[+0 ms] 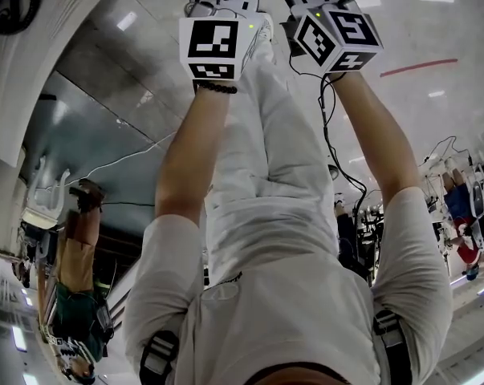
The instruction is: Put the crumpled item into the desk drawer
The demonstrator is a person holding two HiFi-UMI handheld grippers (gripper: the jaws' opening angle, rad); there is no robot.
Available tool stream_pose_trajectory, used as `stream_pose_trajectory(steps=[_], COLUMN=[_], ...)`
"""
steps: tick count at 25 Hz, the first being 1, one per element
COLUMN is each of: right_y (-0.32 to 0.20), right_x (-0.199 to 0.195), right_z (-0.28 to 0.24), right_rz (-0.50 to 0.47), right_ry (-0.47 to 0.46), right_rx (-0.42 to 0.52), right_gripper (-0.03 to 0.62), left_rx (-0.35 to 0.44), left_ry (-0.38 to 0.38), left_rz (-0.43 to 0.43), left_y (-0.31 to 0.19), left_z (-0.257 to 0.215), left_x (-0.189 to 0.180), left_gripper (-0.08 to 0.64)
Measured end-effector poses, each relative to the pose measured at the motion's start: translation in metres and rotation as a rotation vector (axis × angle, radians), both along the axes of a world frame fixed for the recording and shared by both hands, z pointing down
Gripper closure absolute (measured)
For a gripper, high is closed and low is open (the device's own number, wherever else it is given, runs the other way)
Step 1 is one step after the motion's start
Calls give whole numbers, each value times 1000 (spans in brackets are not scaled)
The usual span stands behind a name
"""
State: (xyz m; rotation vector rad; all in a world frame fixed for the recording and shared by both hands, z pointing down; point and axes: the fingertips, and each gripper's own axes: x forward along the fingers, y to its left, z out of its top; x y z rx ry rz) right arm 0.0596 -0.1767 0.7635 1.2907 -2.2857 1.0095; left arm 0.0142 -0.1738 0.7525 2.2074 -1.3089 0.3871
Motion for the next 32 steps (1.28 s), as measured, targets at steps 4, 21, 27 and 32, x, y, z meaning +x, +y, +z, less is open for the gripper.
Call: stream_pose_trajectory(steps=[4, 21, 27, 32], right_y=[0, -6, -8, -6], right_x=[-8, -11, -16, -16], right_z=[9, 20, 23, 27], right_rz=[-7, -36, -43, -46], right_ry=[2, 37, 43, 50], right_rx=[-7, -16, -28, -30], right_gripper=[517, 506, 500, 500], left_rx=[-3, -1, 0, 0], left_ry=[-4, 3, 7, 10], left_rz=[-8, -19, -14, -13], left_y=[2, -4, -7, -6], left_z=[4, 6, 5, 7], left_x=[-10, -11, -10, -11], left_gripper=[558, 558, 558, 558])
